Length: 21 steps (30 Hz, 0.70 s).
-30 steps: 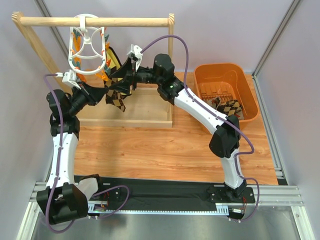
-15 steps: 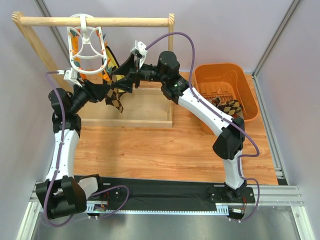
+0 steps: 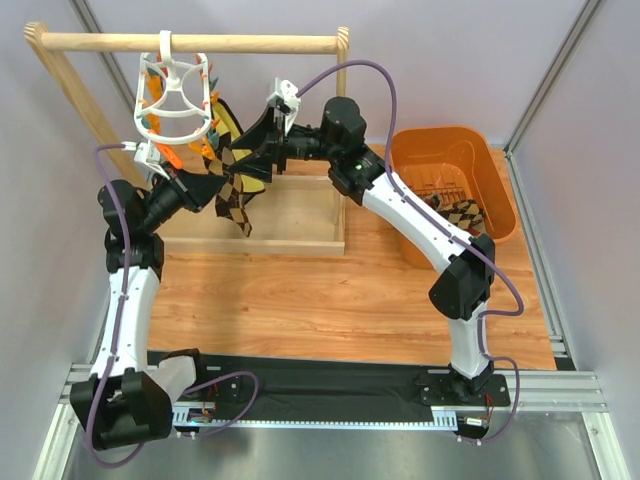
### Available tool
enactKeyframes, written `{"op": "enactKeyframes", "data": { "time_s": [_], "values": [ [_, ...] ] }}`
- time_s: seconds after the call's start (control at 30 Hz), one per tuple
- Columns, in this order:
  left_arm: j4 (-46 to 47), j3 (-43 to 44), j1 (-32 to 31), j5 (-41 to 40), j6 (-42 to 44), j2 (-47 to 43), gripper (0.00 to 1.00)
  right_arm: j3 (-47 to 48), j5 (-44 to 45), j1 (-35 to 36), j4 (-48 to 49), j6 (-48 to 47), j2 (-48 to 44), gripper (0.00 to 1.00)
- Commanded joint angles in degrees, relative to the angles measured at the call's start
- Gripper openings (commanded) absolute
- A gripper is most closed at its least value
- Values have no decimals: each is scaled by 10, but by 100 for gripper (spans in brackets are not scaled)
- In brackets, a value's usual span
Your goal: Remove the socks clipped to the hanger
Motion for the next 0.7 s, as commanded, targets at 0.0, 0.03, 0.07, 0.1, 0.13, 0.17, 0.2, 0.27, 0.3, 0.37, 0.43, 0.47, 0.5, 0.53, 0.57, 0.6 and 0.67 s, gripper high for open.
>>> {"op": "enactKeyframes", "data": {
  "time_s": [0.0,0.03,0.07,0.1,0.13,0.17,0.2,0.27,0.3,0.37,0.43,0.47,0.5,0.53,0.57,0.6,0.67],
  "values": [
    [-4,19,0,43,10,-37,7,51,-30,-14,-27,-25,-15,58],
    [-5,20,0,54,0,-39,6,66,-34,-14,-40,-23,-8,58],
    [-5,21,1,62,-8,-41,6,81,-45,-16,-47,-17,-3,59],
    [-3,22,1,68,-16,-46,5,108,-52,-19,-51,-13,10,60],
    [9,19,1,82,-38,-49,5,118,-57,-20,-55,-7,16,63],
    [16,19,1,91,-47,-50,5,126,-64,-20,-57,1,19,63],
    [16,18,2,98,-52,-55,5,141,-67,-20,-57,6,27,64],
    [-1,23,1,109,-51,-61,5,151,-72,-20,-51,25,35,65],
    [-7,24,1,109,-48,-66,5,156,-74,-20,-39,35,39,65],
    [-27,28,1,109,-41,-71,5,170,-80,-20,-23,56,52,65],
    [-40,32,1,109,-37,-75,5,190,-84,-20,-4,92,63,66],
    [-42,32,1,110,-37,-75,5,198,-90,-20,1,103,75,67],
    [-42,31,0,110,-38,-76,5,207,-91,-19,3,127,83,67],
    [-43,28,1,112,-39,-76,5,213,-93,-19,7,135,88,68],
    [-43,27,1,114,-40,-77,5,224,-94,-20,8,141,97,68],
    [-44,25,0,116,-40,-80,5,225,-93,-19,10,152,100,69],
    [-45,19,0,116,-38,-86,5,223,-91,-20,20,165,105,69]
  ]
}}
